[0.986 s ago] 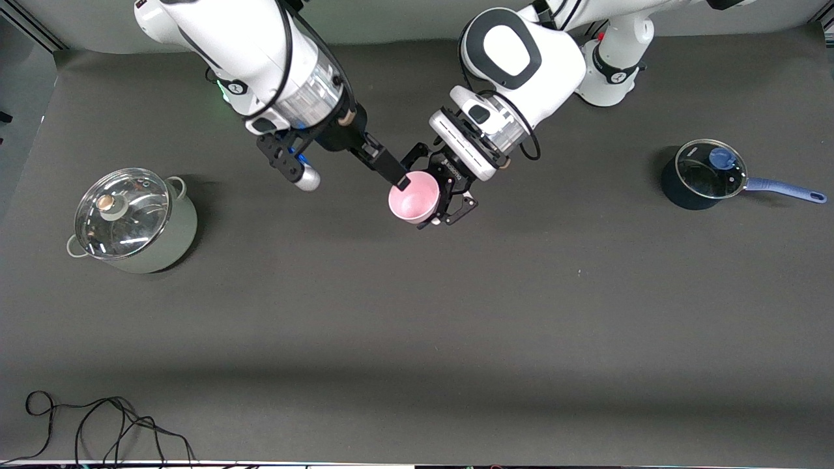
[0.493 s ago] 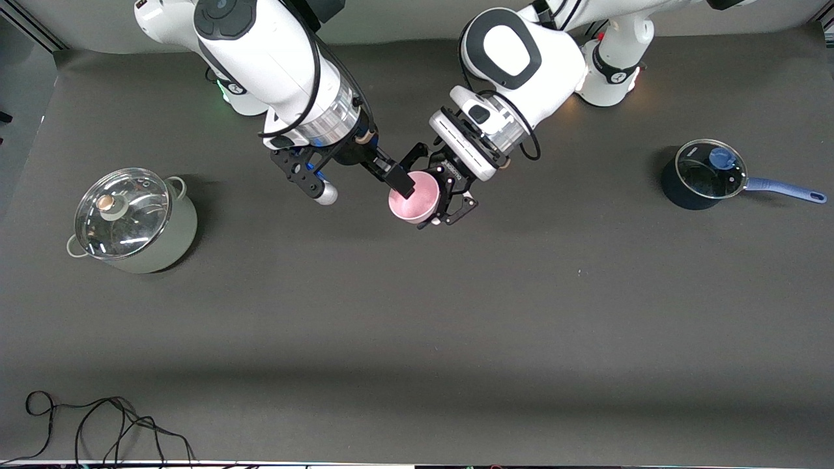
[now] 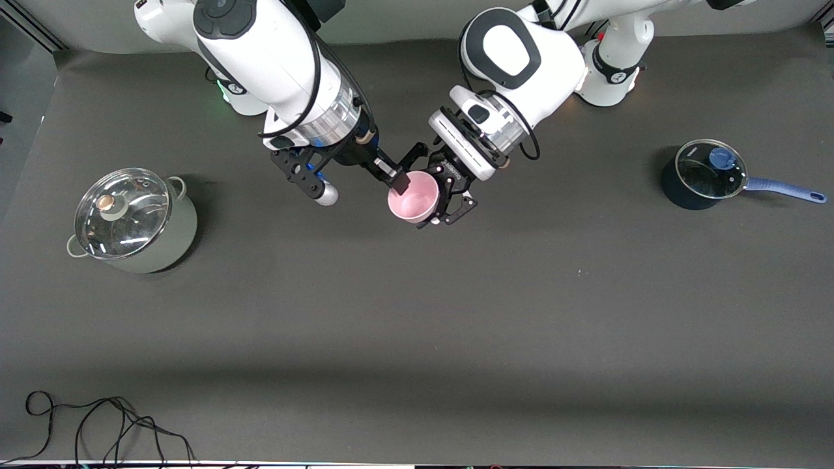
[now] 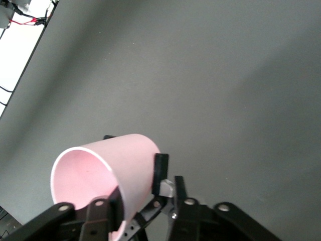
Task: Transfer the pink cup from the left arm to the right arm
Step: 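Close the right gripper on the pink cup beside the left gripper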
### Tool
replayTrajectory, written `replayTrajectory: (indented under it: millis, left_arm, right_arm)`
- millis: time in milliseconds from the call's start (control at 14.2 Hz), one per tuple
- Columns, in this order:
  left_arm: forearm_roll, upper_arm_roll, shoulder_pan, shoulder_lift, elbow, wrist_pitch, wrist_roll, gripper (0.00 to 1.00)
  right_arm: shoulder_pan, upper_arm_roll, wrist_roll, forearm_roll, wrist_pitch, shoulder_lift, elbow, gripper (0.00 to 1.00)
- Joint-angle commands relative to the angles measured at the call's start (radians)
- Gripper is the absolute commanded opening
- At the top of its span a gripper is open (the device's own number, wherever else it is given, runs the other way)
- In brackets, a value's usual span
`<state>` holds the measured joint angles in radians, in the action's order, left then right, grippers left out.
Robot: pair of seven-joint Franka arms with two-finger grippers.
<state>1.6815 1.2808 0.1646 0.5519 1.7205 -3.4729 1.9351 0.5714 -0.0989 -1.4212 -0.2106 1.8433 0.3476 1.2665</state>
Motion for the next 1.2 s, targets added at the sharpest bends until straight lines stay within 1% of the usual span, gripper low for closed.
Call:
replayTrajectory:
  millis: [0, 282, 352, 423, 493, 563, 634, 704, 915, 1127]
  left_arm:
    - [0.021, -0.018, -0.017, -0.02, -0.025, -0.017, -0.018, 0.42]
    - [0.021, -0.018, -0.017, -0.015, -0.036, -0.017, -0.018, 0.46]
    - [0.021, -0.018, -0.017, -0.015, -0.036, -0.017, -0.018, 0.51]
    - [0.021, -0.018, -0.016, -0.015, -0.036, -0.017, -0.018, 0.68]
    - [0.021, -0.018, -0.016, -0.015, -0.036, -0.017, -0.021, 0.82]
    - [0.02, -0.018, -0.016, -0.015, -0.036, -0.017, -0.034, 0.89]
    - [0.02, -0.03, -0.017, -0.015, -0.036, -0.017, -0.038, 0.99]
    - [0.02, -0.044, -0.023, -0.018, -0.036, -0.017, -0.038, 0.99]
    - [0.017, -0.055, -0.031, -0.018, -0.03, -0.029, -0.038, 0.99]
    - [0.012, -0.08, -0.031, -0.018, -0.01, -0.034, -0.036, 0.99]
  right_arm:
    - [0.009, 0.008, 0.004, 0.019, -0.03, 0.022, -0.032, 0.0]
    - [0.007, 0.008, 0.004, 0.019, -0.029, 0.022, -0.032, 0.0]
    - [0.007, 0.008, 0.005, 0.019, -0.029, 0.022, -0.032, 0.0]
    - [0.007, 0.008, 0.008, 0.019, -0.029, 0.022, -0.032, 0.0]
    - [0.007, 0.01, 0.024, 0.019, -0.029, 0.022, -0.032, 0.0]
    - [0.007, 0.01, 0.027, 0.017, -0.029, 0.022, -0.032, 0.0]
    - [0.005, 0.01, 0.027, 0.019, -0.029, 0.022, -0.032, 0.0]
    - [0.005, 0.01, 0.028, 0.019, -0.029, 0.022, -0.032, 0.0]
    - [-0.001, 0.011, 0.036, 0.019, -0.029, 0.022, -0.032, 0.0]
    - [-0.007, 0.022, 0.088, 0.019, -0.03, 0.019, -0.03, 0.0]
